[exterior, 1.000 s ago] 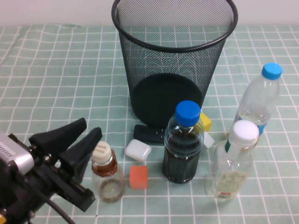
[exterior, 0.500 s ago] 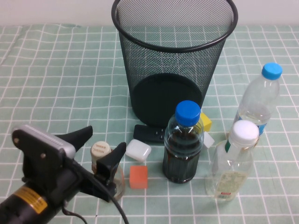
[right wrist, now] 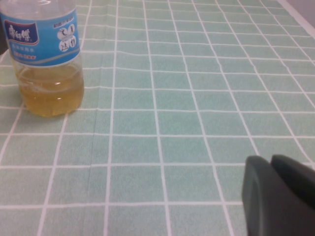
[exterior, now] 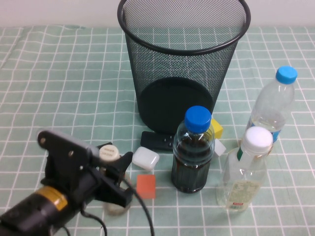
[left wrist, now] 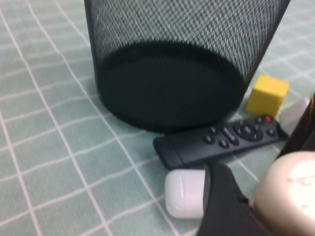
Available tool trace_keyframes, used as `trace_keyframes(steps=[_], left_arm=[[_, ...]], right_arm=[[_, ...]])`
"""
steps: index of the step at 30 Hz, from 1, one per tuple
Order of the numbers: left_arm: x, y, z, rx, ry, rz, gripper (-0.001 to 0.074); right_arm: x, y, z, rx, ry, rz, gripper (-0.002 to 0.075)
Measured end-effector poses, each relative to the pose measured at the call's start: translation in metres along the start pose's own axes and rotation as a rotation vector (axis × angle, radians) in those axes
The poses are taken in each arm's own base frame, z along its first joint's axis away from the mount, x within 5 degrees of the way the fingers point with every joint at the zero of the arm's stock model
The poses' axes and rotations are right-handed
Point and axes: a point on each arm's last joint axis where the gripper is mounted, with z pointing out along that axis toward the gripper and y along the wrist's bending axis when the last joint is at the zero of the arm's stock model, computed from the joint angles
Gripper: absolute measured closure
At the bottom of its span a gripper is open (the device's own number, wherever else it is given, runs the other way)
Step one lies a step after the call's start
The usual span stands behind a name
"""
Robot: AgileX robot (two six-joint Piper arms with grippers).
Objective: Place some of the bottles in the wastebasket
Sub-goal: Pick up a bottle from the table with left arm, then place the bottle in the trash can
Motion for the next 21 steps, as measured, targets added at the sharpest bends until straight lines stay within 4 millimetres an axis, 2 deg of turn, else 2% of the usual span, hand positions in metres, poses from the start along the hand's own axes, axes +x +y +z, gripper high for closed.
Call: trace_keyframes(steps=[2,5,10,15,19,21], left_arm=[[-0.012,-0.001,0.002,-0.006,0.068,0.014,0.0439],[-0.044,-0.004,0.001,0.041,0.174,0.016,0.0439],[-0.13,0.01,-0.011,0.107,0.237,-0.021,0.0439],[-0.215,0.033,-0.03,0.042,0.203,0.027,0.0439],[-0.285,0.031,-0.035,0.059,0.128,0.09,0.0439],[-0.312,0.03,-0.032,0.074,0.098,0.117,0.0439]], right_arm=[[0.0,0.0,0.0,0.0,0.0,0.0,0.0733],[0.0,0.0,0.0,0.0,0.0,0.0,0.0733],[0.0,0.0,0.0,0.0,0.0,0.0,0.0733],[0.0,0.0,0.0,0.0,0.0,0.002,0.0733],[0.0,0.0,0.0,0.0,0.0,0.002,0.0733],[0.0,0.0,0.0,0.0,0.0,0.002,0.0733]])
